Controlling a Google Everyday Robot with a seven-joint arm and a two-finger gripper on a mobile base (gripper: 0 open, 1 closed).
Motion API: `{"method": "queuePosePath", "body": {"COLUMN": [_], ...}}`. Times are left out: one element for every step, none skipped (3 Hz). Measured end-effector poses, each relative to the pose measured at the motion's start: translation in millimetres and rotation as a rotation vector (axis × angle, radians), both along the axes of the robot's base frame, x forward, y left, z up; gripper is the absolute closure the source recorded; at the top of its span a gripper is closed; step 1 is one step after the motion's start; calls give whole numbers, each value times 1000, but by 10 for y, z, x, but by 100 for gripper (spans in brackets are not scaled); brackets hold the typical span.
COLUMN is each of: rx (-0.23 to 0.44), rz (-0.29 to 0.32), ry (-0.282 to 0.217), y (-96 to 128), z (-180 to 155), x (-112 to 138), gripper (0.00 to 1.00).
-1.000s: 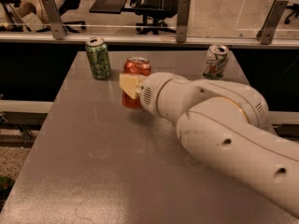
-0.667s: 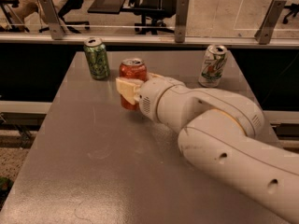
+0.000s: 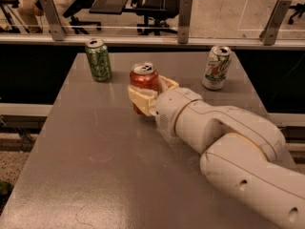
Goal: Place coke can upright
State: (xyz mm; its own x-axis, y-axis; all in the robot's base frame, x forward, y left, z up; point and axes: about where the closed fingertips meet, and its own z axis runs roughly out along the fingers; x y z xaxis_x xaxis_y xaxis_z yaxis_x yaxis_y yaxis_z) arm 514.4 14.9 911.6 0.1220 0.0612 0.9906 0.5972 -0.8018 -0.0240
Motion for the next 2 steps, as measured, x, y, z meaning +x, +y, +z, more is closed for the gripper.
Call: {"method": "queuePosePath", "body": {"rx": [3,9], "rz": [1,2], "ry": [-23,-42], "y": [-69,-92], "z": [-76,-135], "x": [-21,-35], "gripper": [53,30]}}
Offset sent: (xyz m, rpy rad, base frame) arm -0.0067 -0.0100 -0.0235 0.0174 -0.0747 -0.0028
